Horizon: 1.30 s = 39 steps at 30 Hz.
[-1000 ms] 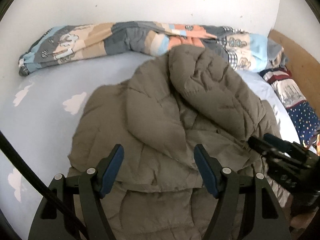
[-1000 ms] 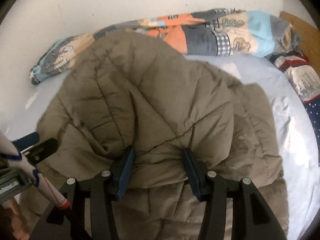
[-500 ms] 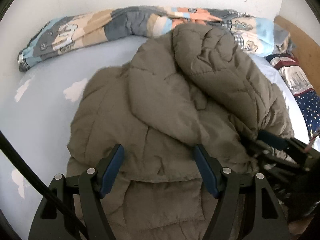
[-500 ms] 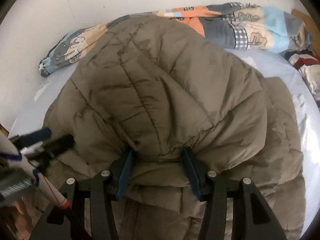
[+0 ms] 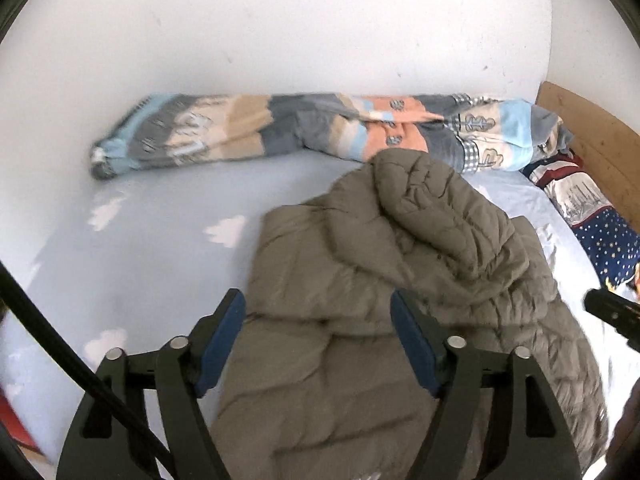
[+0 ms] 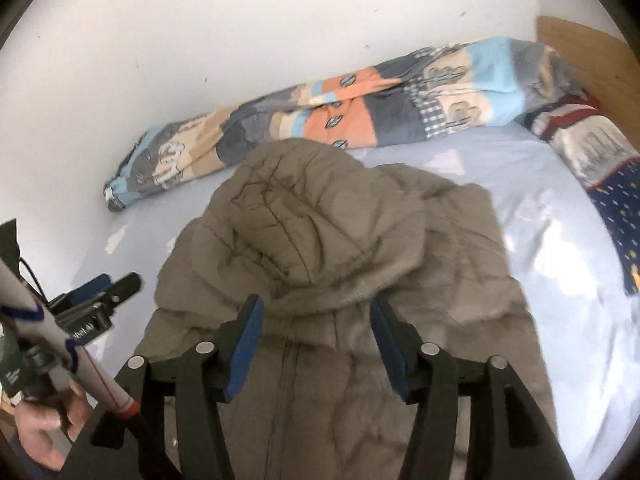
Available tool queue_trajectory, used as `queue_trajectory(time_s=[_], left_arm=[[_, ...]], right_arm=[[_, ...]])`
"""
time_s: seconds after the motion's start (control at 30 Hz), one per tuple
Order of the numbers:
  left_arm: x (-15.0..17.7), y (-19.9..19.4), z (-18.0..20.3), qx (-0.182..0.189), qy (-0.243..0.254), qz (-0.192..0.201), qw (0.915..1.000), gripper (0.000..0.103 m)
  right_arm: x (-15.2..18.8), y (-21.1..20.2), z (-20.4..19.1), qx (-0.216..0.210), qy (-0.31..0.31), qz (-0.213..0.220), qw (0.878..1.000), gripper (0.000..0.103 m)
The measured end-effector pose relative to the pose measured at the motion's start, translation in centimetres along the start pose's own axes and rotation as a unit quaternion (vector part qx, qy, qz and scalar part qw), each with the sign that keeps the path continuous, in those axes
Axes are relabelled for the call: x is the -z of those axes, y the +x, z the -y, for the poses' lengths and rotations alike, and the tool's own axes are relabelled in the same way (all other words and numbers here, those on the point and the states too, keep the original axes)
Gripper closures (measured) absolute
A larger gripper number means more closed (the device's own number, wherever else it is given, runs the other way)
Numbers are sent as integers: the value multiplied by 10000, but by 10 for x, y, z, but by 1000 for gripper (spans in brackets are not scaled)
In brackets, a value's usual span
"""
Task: Fold large clothes
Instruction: 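Grasp the jacket hem with both grippers and lift it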
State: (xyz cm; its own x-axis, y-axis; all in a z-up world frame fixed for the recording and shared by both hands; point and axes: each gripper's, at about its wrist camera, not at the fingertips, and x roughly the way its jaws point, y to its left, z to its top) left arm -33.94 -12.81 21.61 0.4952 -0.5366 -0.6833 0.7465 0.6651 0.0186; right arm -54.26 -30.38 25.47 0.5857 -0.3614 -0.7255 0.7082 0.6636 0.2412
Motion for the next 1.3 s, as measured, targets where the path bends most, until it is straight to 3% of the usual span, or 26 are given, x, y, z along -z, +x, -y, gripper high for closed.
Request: queue_trajectory(time_s=[0.17, 0.43, 0.57, 0.7, 0.8, 0.97, 1.03, 1.17, 1.3], left_arm=[[57, -50, -21, -67, -26, -131, 9999, 25], [177, -62, -37, -153, -128, -1308, 9912, 25], [187, -50, -35, -334, 91, -1404, 9895, 25], [205, -22, -41, -284, -23, -2009, 9792, 24], [207, -21, -37, -326, 155, -1948, 9802, 23], [205, -33, -46, -79, 52, -1789, 9838, 23], [200, -44, -57, 73, -173, -1642, 9862, 23], [191, -64, -82, 18, -566, -1332, 9895, 23], [200, -65, -115, -181, -1100, -1464, 9829, 23]], right_arm=[[52, -45, 18, 135, 175, -105, 9997, 37], [139, -76, 34, 309, 241, -576, 9976, 37], [173, -71, 41, 457, 253, -888, 9947, 37], [198, -57, 53, 345, 527, -1335, 9890, 37], [215, -40, 63, 336, 697, -1678, 9828, 37], [216, -38, 65, 244, 625, -1651, 9840, 32], [218, -36, 64, 210, 551, -1645, 9846, 29], [217, -33, 50, 326, 236, -1659, 9853, 25], [219, -31, 46, 377, 107, -1648, 9855, 24]])
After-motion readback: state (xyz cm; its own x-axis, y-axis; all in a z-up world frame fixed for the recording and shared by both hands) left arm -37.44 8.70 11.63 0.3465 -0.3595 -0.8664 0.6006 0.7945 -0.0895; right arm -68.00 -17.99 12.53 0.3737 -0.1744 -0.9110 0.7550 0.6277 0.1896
